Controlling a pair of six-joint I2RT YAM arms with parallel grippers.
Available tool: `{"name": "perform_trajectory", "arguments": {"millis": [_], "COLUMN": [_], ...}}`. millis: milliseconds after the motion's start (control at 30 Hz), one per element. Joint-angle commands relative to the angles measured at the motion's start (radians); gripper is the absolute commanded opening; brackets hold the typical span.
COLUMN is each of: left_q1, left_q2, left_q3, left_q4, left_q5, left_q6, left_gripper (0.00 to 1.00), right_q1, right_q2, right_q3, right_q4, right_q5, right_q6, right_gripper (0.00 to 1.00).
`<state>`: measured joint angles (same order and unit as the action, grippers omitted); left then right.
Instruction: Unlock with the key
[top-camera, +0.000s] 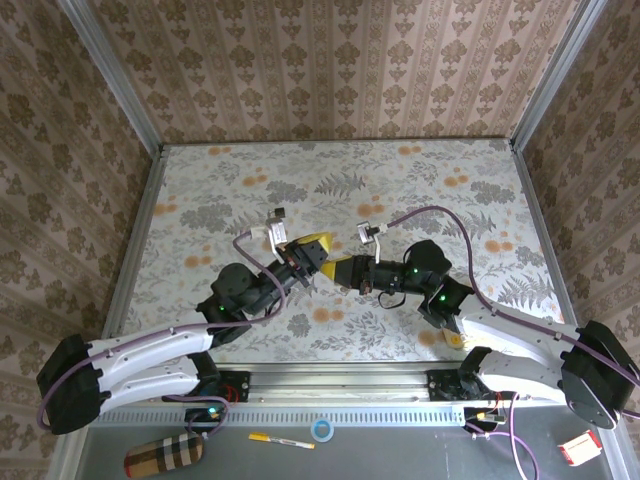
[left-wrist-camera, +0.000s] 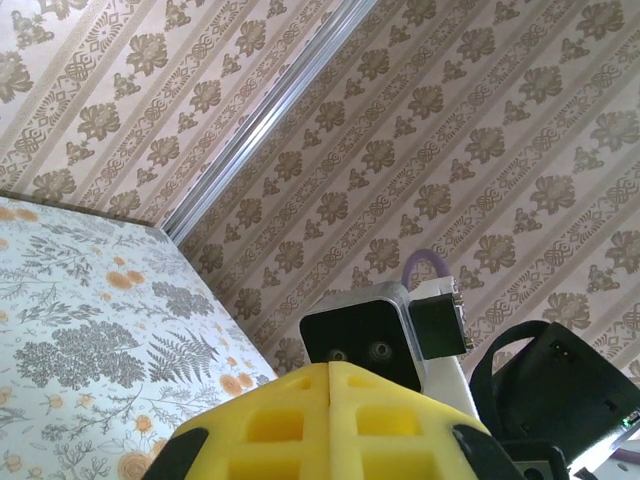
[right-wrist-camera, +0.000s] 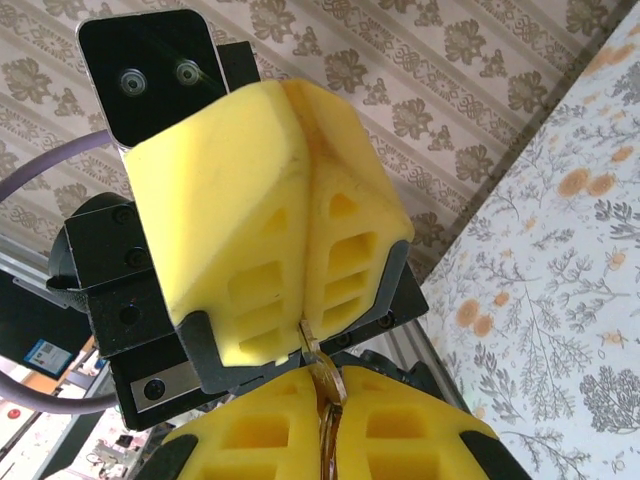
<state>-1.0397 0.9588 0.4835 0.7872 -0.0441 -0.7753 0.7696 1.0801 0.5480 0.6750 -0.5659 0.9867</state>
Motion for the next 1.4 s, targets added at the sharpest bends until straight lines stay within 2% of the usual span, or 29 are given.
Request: {"name": "perform_trajectory", "arguments": {"millis": [0, 100, 233, 433, 900, 1200, 1267, 1300, 1367], "left_q1": [-0.002, -0.002, -0.006, -0.019, -0.054, -0.092, -0.092, -0.092, -0.089], "left_q2": [0.002, 0.000, 0.006, 0.027, 0.072, 0.127, 0.143, 0.146, 0.126], "left_q3": [-0.037, -0.052, -0.061, -0.073, -0.079, -0.099, -0.106, -0.114, -0.126], "left_q4": [0.037, 0.051, 0.070, 0.110, 0.167, 0.225, 0.235, 0.237, 0.204], "left_q5": [-0.046, -0.055, -0.077, -0.114, -0.147, -0.184, -0.189, -0.198, -0.230], "left_q6": [-0.018, -0.031, -0.046, -0.059, -0.064, -0.081, -0.096, -0.107, -0.131], "left_gripper": [0.00, 0.00, 0.00, 0.00, 0.00, 0.00, 0.00, 0.08, 0.49], "right_q1": [-0.019, -0.021, -0.023, -0.022, -0.033, -0.056, -0.061, -0.064, -0.062], "right_q2": [-0.040, -0.044, -0.048, -0.043, -0.044, -0.052, -0.062, -0.069, -0.086], "right_q3": [0.034, 0.033, 0.029, 0.025, 0.018, 0.026, 0.029, 0.035, 0.056], "right_q4": [-0.016, -0.015, 0.002, 0.022, 0.037, 0.015, -0.007, -0.034, -0.117], "right_q5": [0.002, -0.002, 0.000, 0.004, 0.015, 0.008, 0.005, 0.002, 0.001], "right_q6": [-0.029, -0.032, -0.024, -0.013, -0.001, 0.004, -0.004, -0.016, -0.055], "right_gripper": [0.00, 0.01, 0.18, 0.21, 0.14, 0.00, 0.00, 0.00, 0.00]}}
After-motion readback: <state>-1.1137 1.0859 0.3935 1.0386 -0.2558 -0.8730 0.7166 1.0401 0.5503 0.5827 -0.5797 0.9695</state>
